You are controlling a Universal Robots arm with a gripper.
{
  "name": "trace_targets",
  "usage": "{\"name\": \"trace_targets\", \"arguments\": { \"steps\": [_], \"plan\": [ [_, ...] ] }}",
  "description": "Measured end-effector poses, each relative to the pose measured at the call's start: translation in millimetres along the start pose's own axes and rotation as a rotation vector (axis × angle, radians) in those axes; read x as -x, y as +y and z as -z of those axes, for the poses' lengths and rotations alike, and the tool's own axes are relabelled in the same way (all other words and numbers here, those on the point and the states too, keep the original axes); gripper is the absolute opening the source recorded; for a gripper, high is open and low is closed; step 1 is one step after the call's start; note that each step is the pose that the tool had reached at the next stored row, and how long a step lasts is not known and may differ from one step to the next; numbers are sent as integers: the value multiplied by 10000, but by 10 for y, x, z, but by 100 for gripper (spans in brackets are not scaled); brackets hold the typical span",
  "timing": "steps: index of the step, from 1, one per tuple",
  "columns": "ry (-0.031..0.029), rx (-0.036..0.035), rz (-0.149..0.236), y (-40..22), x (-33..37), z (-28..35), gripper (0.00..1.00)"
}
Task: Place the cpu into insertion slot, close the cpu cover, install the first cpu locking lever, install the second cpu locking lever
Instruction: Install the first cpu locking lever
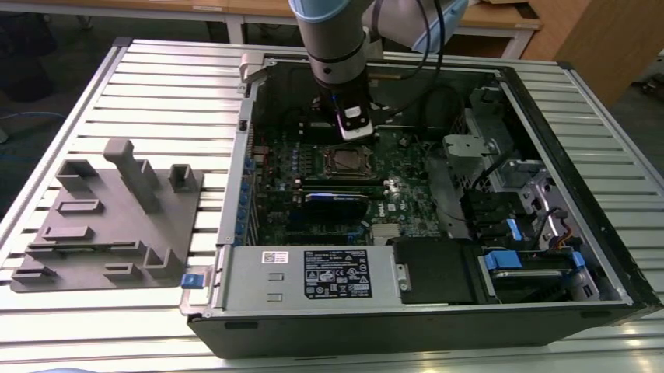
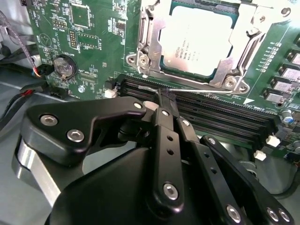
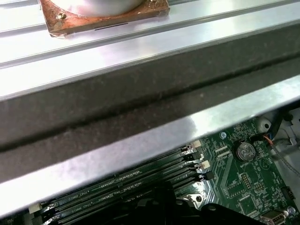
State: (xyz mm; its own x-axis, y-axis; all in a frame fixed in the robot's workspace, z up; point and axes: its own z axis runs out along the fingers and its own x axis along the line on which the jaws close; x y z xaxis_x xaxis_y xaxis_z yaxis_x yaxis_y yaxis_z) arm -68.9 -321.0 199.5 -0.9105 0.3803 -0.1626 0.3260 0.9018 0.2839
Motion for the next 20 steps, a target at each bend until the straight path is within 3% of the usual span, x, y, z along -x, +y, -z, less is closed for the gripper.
{"name": "trace_targets", "arguments": {
  "steps": [12, 20],
  "plan": [
    [-10, -29, 9, -16, -3, -27, 11],
    [-105, -287, 81, -34, -14, -87, 11]
  ]
}}
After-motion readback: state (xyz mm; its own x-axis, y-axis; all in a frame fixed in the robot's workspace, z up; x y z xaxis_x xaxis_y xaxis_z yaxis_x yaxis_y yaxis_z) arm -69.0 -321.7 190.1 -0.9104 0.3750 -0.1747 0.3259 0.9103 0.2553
